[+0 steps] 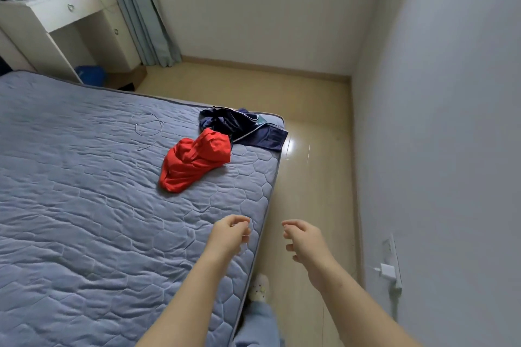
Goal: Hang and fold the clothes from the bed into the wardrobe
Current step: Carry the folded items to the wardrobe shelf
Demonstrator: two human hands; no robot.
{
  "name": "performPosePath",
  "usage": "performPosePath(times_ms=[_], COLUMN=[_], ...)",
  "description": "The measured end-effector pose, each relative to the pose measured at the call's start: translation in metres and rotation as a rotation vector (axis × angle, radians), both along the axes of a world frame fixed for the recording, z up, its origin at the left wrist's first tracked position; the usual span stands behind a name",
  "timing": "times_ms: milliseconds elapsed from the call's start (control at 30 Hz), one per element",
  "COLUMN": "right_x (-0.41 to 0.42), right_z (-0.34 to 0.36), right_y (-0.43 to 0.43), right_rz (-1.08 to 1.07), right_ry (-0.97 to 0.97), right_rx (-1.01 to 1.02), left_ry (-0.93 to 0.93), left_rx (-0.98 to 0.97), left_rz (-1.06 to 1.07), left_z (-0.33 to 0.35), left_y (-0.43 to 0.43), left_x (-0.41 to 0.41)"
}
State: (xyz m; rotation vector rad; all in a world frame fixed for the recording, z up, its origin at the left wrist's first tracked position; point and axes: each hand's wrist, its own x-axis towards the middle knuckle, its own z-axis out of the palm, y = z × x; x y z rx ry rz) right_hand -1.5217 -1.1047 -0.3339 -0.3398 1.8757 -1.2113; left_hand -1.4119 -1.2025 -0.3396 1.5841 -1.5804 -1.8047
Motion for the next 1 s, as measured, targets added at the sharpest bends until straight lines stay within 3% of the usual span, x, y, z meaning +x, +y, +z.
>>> performPosePath(times_ms=[300, 533, 1000], right_x=[-0.085, -0.122, -0.263], right_z=[-0.004, -0.017, -0.101], right_y=[-0.189, -0.292, -0.522], right_rz=[0.158, 0.278, 0.666], right_ry=[0.045, 0.006, 0.065], right_rx=[0.058, 0.120, 0.304], left_ry=[-0.039, -0.073, -0.219], left_rx=[0.005, 0.008, 0.172], left_rz=[0.093, 0.215, 0.510], left_z=[-0.009, -0.016, -0.074], left_y=[-0.175, -0.264, -0.438], left_x=[-0.069, -0.092, -0.220])
